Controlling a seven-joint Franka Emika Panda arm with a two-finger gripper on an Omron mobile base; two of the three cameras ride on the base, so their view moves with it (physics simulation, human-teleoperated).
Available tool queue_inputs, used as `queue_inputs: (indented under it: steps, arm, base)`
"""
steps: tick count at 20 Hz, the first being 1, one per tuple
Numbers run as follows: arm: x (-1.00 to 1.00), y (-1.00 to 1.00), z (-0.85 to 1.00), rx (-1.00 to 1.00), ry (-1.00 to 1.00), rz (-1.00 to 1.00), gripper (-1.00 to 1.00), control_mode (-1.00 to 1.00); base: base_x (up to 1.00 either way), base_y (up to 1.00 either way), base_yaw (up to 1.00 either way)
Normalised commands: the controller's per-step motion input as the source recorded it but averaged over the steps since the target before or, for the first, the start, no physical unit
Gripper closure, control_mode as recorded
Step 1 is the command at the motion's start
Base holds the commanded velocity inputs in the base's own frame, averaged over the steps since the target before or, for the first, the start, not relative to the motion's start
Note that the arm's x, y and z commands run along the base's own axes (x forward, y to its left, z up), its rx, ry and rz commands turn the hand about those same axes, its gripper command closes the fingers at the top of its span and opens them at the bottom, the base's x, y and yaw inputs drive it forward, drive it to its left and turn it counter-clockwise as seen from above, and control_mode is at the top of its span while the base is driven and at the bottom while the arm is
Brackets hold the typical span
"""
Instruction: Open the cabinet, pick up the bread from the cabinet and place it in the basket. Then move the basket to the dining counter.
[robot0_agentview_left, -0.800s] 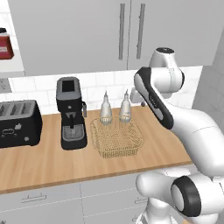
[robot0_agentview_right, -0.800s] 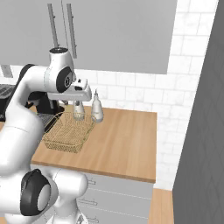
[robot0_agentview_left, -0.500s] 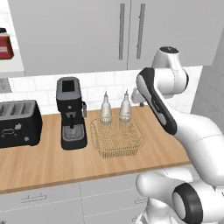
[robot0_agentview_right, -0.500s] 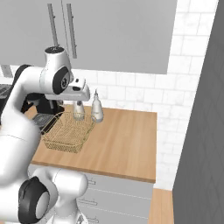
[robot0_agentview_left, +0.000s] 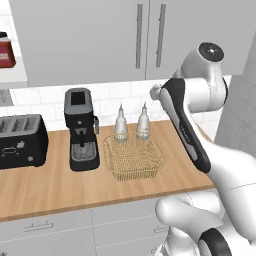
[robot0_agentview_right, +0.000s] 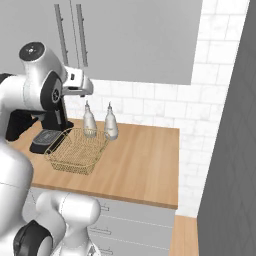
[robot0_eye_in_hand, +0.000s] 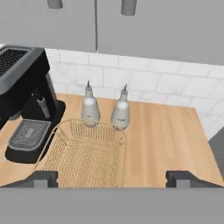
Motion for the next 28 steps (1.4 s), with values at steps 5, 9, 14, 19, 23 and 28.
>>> queue_inputs:
  steps: [5, 9, 14, 19, 23, 28]
  arm:
    - [0.12, 0.02, 0.56, 0.00, -0.36, -0.02, -1.00, -1.00]
    - [0.10, 0.04, 0.37, 0.07, -0.15, -0.08, -1.00, -1.00]
    - [0.30, -0.01, 0.63, 0.16, -0.01, -0.03, -1.00, -1.00]
    - [0.43, -0.01, 0.63, 0.11, 0.00, 0.00, -1.00, -1.00]
    - [0.27, 0.20, 0.09, 0.00, -0.05, 0.00, -1.00, -1.00]
    - [0.29, -0.02, -0.07, 0.00, -0.03, -0.04, -1.00, -1.00]
  base:
    - [0.00, 0.00, 0.00]
    - [0.00, 0.00, 0.00]
    - [0.00, 0.00, 0.00]
    - [0.00, 0.00, 0.00]
    - [0.00, 0.00, 0.00]
    - [0.00, 0.00, 0.00]
